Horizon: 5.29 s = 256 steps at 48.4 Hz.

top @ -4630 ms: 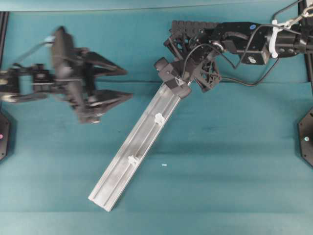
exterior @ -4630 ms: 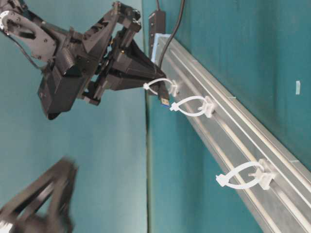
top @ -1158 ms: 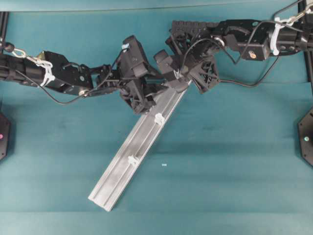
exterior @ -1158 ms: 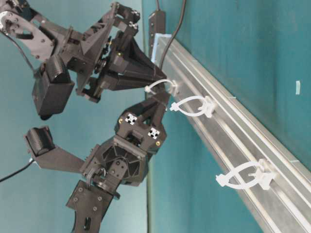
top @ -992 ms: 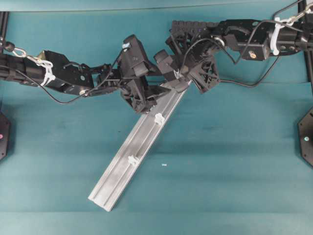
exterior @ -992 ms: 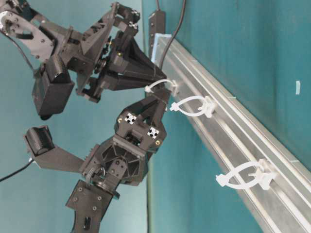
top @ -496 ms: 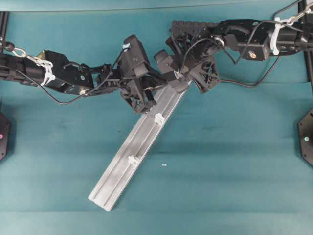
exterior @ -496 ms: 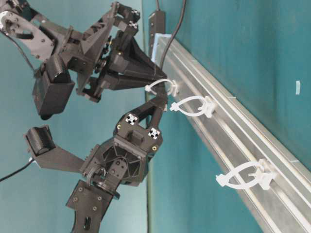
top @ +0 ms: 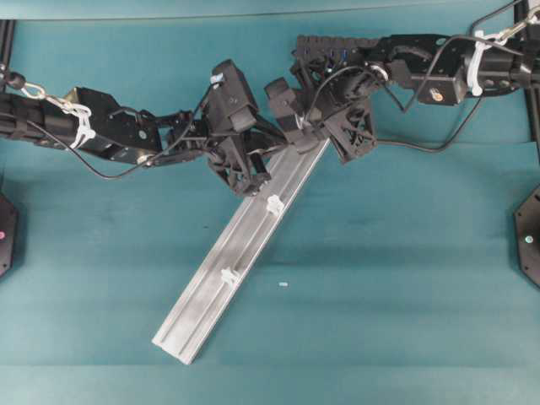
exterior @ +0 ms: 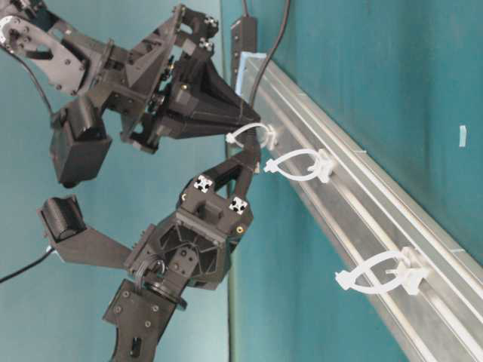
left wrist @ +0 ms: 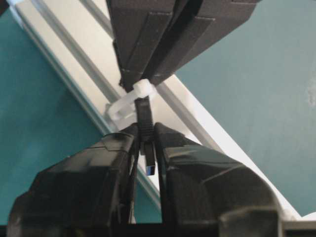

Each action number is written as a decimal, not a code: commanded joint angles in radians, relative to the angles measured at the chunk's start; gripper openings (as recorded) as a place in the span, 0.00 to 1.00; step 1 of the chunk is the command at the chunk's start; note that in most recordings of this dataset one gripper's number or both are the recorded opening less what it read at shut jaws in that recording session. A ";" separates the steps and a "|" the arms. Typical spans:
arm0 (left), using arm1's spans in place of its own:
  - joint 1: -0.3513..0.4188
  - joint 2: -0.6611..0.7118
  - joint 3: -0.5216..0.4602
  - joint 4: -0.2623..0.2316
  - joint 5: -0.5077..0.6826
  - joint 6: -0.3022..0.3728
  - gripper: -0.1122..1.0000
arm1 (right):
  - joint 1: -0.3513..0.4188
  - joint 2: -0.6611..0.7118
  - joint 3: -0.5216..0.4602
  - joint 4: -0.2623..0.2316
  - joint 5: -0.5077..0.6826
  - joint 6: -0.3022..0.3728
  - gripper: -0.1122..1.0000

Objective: Pass the USB cable through three rings with both arms.
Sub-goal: 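Release with the right gripper and pull the cable through with the left, then regrasp the cable near the plug with the right gripper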

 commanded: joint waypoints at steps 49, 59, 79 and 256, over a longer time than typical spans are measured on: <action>-0.095 -0.224 0.115 0.003 0.095 -0.126 0.20 | 0.120 -0.104 0.040 -0.020 -0.137 0.225 0.86; -0.095 -0.227 0.112 0.003 0.094 -0.127 0.20 | 0.121 -0.074 0.035 -0.066 -0.140 0.225 0.85; -0.095 -0.227 0.109 0.003 0.094 -0.127 0.20 | 0.123 -0.023 0.014 -0.075 -0.149 0.218 0.59; -0.135 -0.979 0.454 0.003 0.376 -0.239 0.86 | 0.249 0.048 -0.037 -0.279 0.075 0.063 0.19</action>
